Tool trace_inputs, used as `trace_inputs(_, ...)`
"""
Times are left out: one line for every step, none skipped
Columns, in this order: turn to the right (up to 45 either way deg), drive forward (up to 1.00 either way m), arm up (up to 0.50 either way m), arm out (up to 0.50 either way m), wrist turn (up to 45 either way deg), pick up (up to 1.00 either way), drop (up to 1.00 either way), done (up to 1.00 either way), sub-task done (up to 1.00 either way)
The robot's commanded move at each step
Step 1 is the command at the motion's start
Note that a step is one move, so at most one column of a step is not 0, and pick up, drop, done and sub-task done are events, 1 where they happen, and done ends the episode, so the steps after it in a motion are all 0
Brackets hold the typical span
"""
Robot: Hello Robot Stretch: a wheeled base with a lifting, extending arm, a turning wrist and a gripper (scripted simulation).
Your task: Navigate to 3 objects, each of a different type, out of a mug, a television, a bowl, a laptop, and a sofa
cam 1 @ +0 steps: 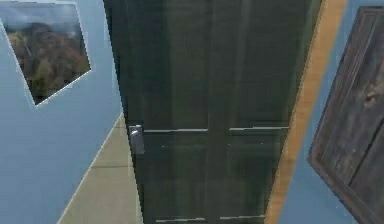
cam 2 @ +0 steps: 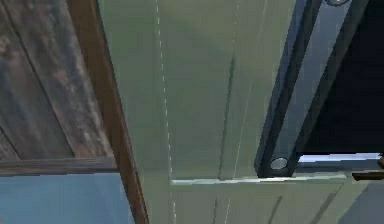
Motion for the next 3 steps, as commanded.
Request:
trace_inputs(-3.0,0.0,0.0,0.0,0.0,0.0,0.0,0.0,0.0)
trace_inputs(0.0,0.15,0.0,0.0,0.0,0.0,0.0,0.0,0.0)
trace_inputs(-42.0,0.0,0.0,0.0,0.0,0.0,0.0,0.0,0.0)
